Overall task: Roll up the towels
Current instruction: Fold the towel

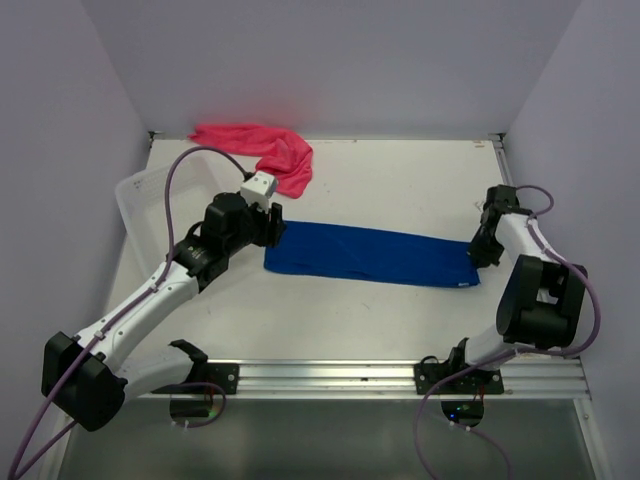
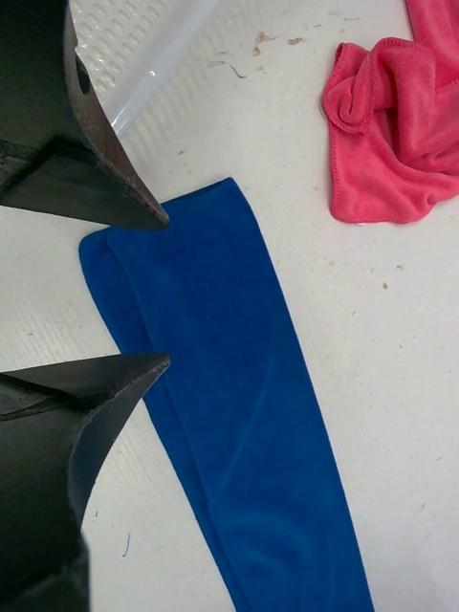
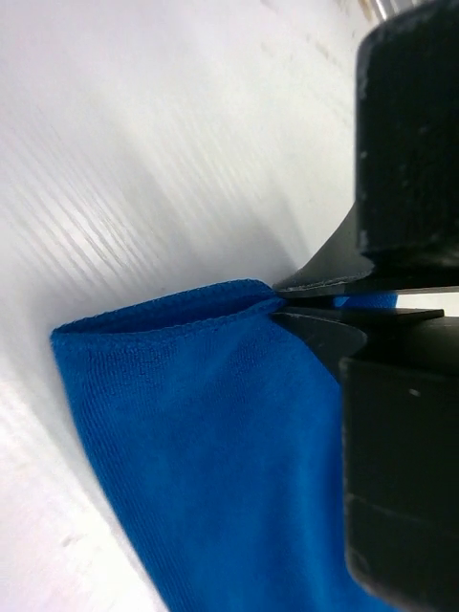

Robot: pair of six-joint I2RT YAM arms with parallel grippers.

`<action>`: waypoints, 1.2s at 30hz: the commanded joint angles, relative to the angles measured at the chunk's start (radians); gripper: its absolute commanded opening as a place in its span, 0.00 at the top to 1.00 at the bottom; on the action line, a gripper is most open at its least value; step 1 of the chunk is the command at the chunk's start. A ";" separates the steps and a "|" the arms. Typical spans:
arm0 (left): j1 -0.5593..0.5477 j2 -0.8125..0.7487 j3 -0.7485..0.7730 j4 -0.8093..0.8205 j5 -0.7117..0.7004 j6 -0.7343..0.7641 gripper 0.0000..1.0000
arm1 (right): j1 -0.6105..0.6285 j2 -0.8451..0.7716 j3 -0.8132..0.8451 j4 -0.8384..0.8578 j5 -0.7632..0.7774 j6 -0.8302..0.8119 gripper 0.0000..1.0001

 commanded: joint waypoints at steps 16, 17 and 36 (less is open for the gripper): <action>-0.014 -0.022 -0.001 0.015 0.004 0.010 0.42 | 0.222 -0.096 0.489 -0.361 0.469 -0.066 1.00; -0.014 -0.023 -0.003 0.013 0.002 0.012 0.42 | 0.263 -0.090 0.509 -0.374 0.469 -0.059 1.00; -0.014 -0.043 -0.004 0.007 -0.038 0.014 0.41 | 0.863 0.367 0.940 -0.513 0.339 0.124 1.00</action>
